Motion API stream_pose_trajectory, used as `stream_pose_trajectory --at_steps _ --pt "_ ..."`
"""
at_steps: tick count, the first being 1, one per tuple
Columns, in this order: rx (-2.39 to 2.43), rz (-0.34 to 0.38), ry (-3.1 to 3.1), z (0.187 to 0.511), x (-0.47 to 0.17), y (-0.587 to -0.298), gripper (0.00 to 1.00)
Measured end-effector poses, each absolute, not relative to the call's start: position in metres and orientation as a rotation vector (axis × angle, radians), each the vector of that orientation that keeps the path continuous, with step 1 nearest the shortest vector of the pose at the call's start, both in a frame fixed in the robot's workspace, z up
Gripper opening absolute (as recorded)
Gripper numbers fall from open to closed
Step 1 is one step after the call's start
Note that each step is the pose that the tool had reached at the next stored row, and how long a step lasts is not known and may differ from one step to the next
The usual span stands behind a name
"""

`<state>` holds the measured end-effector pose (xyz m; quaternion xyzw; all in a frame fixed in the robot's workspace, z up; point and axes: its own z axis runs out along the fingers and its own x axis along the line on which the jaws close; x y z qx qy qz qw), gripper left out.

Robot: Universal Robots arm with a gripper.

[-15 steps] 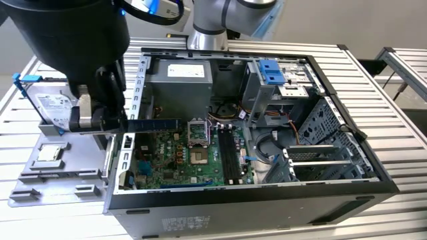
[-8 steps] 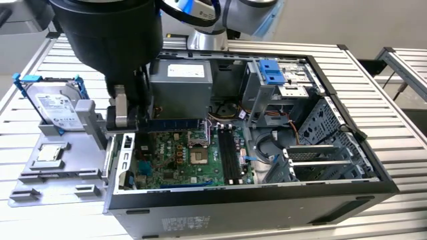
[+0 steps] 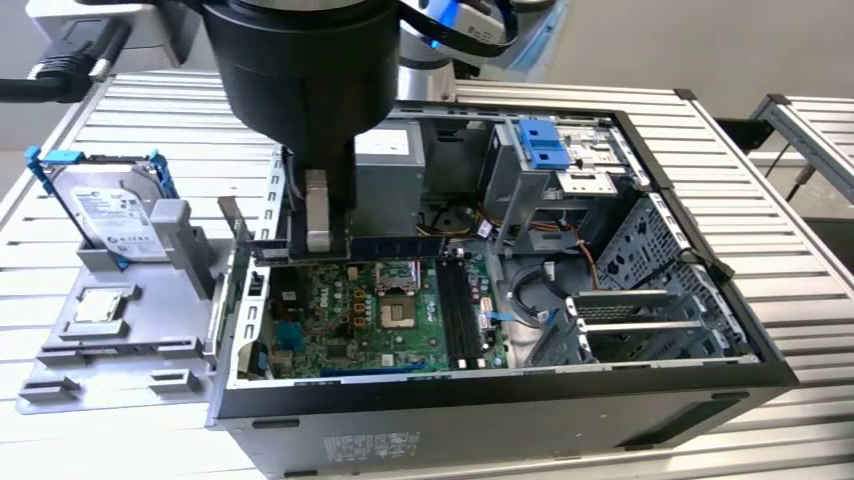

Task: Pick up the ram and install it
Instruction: 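Pick up the ram and move it above insertion slot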

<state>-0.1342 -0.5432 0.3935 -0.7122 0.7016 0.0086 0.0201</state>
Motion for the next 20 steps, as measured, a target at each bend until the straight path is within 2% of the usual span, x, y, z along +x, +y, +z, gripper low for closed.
stream_pose_trajectory --at_steps 20 --pt "-2.209 0.027 2.176 0.394 -0.052 -0.543 0.0"
